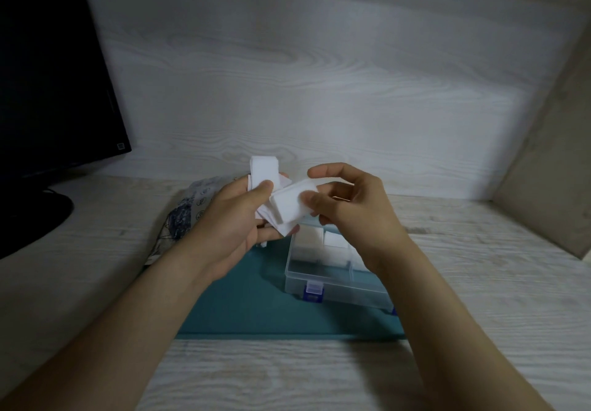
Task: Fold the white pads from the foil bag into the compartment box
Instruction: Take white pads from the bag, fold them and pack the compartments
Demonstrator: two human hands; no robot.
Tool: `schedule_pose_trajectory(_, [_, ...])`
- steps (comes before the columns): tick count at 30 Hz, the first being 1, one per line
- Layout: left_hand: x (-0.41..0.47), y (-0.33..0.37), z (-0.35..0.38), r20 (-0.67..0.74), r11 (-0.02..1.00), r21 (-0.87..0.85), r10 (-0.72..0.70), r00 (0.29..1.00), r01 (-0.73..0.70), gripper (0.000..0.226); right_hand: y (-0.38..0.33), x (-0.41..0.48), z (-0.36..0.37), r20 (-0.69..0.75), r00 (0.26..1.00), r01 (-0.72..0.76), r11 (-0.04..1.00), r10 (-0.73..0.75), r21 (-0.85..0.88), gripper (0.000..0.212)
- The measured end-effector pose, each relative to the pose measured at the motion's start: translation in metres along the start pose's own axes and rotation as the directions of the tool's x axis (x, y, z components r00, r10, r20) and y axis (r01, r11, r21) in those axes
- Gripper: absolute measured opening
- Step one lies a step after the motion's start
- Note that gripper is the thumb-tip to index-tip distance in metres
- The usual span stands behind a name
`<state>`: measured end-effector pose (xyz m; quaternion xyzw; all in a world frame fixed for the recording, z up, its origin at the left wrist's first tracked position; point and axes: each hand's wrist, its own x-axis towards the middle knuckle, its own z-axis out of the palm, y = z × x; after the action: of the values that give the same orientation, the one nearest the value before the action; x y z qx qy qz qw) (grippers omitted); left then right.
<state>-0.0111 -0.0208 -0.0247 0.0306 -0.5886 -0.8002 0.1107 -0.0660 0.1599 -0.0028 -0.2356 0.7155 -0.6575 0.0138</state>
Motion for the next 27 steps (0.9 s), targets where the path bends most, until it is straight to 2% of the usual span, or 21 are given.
schedule_pose_trajectory(4, [-0.002,0.001,0.001,0.028,0.996,-0.083,-0.018,0.999,0.02,0.029,0.002,0.001,0.004,-0.04,0.999,0.006,1.0,-0.006,-0.001,0.02])
schedule_pose_trajectory(8, [-0.003,0.0,0.003,0.043,0.999,-0.035,-0.007,0.999,0.008,0.03,0.006,0.002,0.007,-0.068,0.998,0.009,1.0,-0.01,-0.023,0.015])
schedule_pose_trajectory(14, [-0.003,-0.001,0.005,0.033,0.999,-0.029,0.021,0.999,-0.02,0.03,0.007,0.003,0.008,-0.066,0.996,-0.059,0.998,0.058,-0.014,0.021])
schedule_pose_trajectory(20, [-0.004,0.0,0.005,0.048,0.997,-0.07,0.021,0.999,-0.017,0.03,0.011,0.004,0.01,-0.096,0.994,-0.063,0.994,0.054,-0.093,0.004])
schedule_pose_trajectory(25, [-0.004,0.003,0.004,-0.003,0.993,-0.12,0.004,1.0,-0.005,0.026,0.007,0.006,0.001,-0.15,0.988,-0.022,0.995,0.037,0.102,0.008])
schedule_pose_trajectory(27, [-0.003,0.004,0.003,0.001,0.992,-0.125,-0.019,1.0,0.019,0.028,0.006,0.008,-0.002,-0.167,0.986,0.038,0.996,-0.025,0.075,0.017])
